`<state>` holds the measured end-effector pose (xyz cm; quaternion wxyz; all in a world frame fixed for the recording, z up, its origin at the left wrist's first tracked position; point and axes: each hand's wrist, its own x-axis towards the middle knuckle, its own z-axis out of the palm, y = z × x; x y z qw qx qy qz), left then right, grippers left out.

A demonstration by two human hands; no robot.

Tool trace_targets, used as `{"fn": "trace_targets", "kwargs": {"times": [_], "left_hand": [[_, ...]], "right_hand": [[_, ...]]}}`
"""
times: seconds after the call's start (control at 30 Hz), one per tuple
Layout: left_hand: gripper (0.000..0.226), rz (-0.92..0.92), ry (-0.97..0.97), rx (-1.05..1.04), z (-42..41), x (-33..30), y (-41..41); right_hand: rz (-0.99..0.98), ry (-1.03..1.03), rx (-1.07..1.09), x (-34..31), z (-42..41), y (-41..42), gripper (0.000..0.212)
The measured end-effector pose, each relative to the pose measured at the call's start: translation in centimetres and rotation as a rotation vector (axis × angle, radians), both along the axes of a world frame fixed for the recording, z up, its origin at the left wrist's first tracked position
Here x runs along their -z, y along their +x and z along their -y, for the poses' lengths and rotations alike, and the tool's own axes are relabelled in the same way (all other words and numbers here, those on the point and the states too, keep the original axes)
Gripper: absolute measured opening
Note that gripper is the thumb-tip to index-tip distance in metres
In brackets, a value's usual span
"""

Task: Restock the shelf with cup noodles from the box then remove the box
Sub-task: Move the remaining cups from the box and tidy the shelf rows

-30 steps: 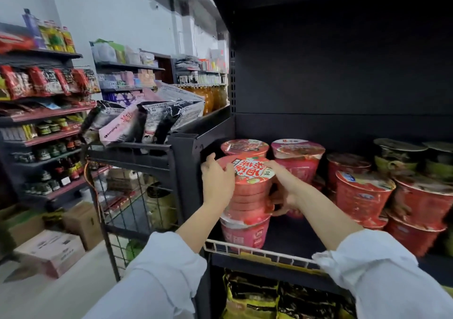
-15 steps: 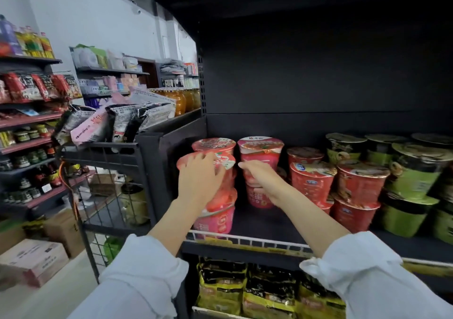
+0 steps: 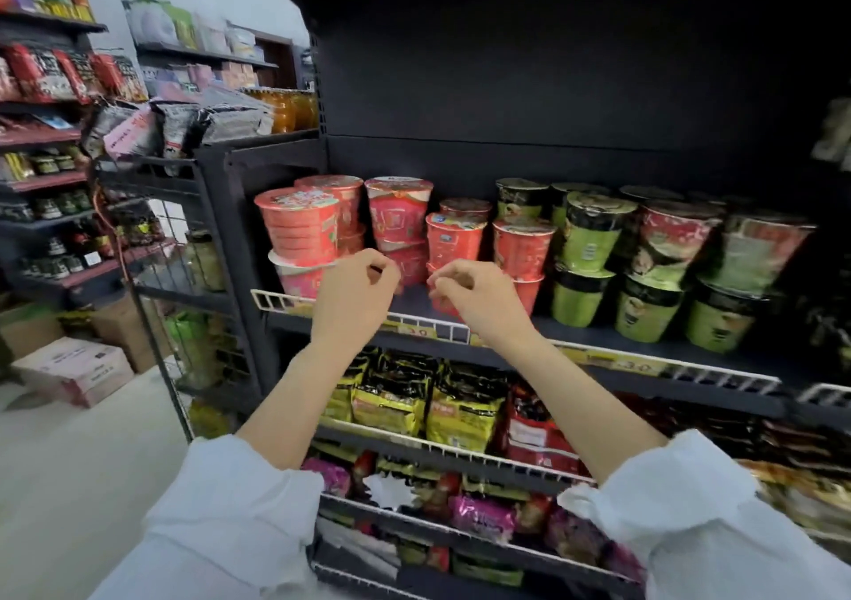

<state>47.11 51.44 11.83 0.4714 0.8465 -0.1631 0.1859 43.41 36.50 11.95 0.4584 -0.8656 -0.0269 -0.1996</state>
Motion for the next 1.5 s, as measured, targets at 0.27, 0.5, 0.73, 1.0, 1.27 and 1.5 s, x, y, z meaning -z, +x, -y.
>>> {"fn": "trace_targets", "kwargs": {"times": [0.27,0.5,0.73,1.0,1.27,1.5], "left_hand": [[0.012,-0.178,-0.026,0.199,8.9,5.0,-15.0],[0.023,-0.426,0.057,0.414,19.2,9.8,-29.5],[0.022,-0.479,0.237,0.683,32.2,11.4,-43.0],[0.015,-0.571,0.312,0.798,49.9,13.7,-54.4],[0.022,-0.907,0.403,0.743,62.0,22.0,-60.9],[0.025,-1.155,0.737,0.773,65.0,29.5,-62.4]], "right_hand": [[-0.120,0.039,0.197,4.6,8.1,-17.6,0.018],[-0.378,0.007,0.380,9.2,16.6,-34.1,0.025],[-0.518,0.022,0.600,12.1,27.7,-49.8,0.028],[-0.589,0.086,0.717,14.0,44.3,-62.3,0.020],[-1.062,-0.102,0.708,17.8,57.5,-69.1,0.059],[-1.204,-0.278,0.440,20.5,62.4,-69.4,0.087]]}}
